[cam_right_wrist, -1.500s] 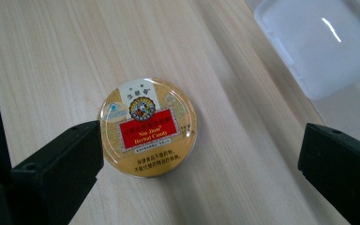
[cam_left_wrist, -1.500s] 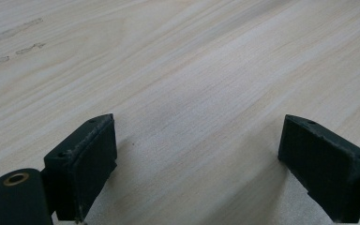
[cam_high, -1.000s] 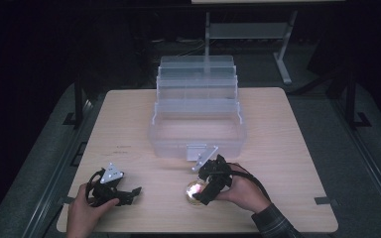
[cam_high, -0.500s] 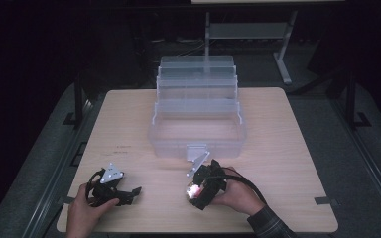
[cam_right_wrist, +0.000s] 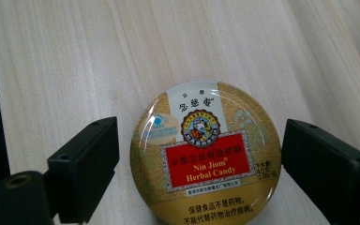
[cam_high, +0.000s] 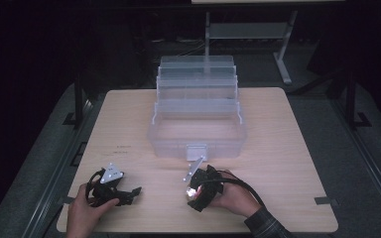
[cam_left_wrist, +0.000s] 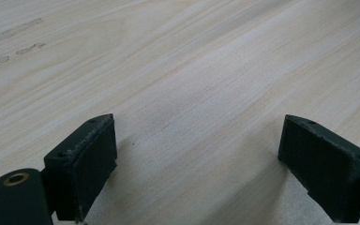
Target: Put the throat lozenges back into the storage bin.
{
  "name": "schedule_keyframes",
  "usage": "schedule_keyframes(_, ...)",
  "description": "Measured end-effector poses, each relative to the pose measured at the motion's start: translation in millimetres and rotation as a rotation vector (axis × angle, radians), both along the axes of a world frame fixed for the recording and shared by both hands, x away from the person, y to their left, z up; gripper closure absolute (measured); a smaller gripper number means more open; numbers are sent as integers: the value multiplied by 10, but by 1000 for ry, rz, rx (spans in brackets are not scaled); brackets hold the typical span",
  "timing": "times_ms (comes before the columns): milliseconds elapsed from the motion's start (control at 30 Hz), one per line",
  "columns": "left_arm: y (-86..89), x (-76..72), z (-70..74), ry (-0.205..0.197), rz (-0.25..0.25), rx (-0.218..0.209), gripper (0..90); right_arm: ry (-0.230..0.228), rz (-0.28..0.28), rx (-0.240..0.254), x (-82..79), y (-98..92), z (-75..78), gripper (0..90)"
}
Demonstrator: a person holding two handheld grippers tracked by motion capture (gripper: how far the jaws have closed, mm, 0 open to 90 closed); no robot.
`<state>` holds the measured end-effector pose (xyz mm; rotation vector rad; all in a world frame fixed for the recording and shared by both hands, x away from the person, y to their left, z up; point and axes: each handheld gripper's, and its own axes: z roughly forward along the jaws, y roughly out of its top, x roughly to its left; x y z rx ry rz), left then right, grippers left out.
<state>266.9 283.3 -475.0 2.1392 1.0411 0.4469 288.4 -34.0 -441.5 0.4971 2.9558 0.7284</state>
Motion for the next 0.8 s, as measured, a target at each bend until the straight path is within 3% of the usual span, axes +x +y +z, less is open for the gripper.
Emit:
schedule_keyframes(367, 0, 0, 0, 0, 0, 0, 109, 9, 1, -4, 6, -13, -1, 189)
schedule_keyframes(800, 0, 0, 0, 0, 0, 0, 109, 13, 4, -6, 5, -16, 0, 191)
